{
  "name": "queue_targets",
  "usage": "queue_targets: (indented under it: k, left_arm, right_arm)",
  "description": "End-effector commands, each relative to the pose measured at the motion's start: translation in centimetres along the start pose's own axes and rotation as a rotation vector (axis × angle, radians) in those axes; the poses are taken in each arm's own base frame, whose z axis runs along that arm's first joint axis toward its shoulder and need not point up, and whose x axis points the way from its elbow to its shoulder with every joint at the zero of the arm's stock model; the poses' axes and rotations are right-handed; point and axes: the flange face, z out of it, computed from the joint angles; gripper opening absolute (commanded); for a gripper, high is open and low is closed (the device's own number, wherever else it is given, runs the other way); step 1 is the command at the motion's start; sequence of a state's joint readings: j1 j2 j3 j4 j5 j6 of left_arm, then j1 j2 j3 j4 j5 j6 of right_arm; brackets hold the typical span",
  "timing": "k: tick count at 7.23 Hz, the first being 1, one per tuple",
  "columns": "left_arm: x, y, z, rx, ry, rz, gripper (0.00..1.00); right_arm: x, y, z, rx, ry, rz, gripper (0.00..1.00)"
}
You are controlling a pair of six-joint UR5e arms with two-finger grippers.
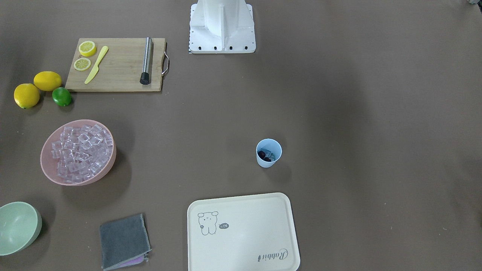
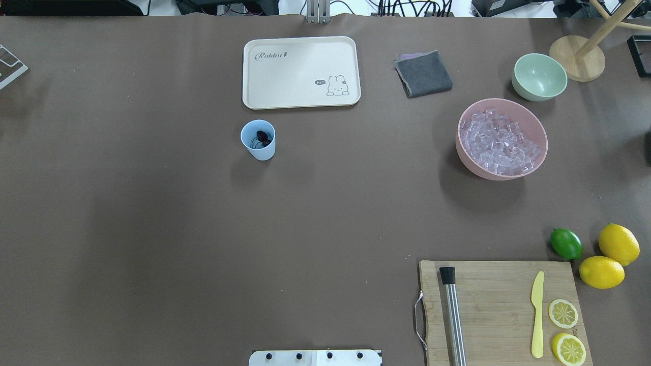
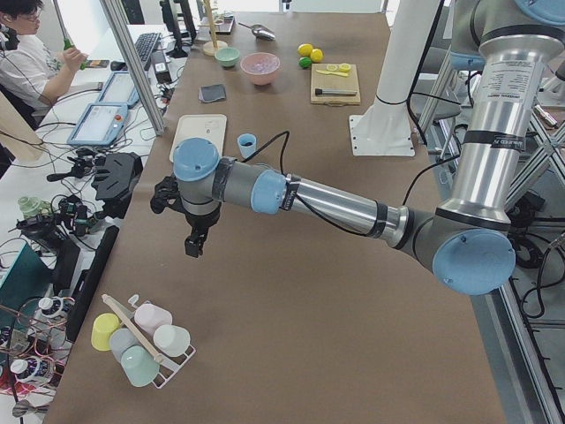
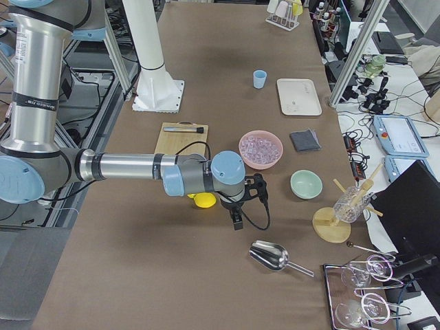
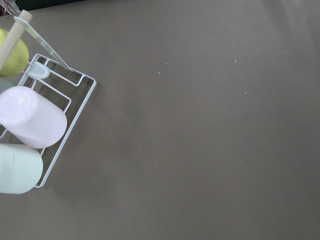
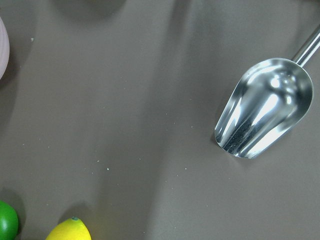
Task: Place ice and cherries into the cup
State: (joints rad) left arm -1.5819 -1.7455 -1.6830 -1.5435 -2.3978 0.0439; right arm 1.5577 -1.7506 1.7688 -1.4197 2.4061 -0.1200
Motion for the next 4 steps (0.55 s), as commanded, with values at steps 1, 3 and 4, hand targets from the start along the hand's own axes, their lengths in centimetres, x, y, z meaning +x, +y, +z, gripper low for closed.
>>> queue_targets:
  k: [1, 3, 4]
  left_arm:
    - [0.4, -1.9, -0.9, 0.019, -0.053, 0.025, 0.98]
    - [-0.9, -1.4, 0.4, -0.012, -0.056, -0.005, 0.98]
    - [-2.0, 1.0, 1.4, -0.031, -0.057, -0.019, 0.98]
  right_arm:
    - [-0.2, 0.3, -0.2, 0.014, 0.003, -0.016, 0.99]
    - [0.2, 0.9, 0.2, 0.026, 0.007, -0.027, 0.99]
    - [0.2, 1.0, 0.2, 0.026, 0.006, -0.027, 0.99]
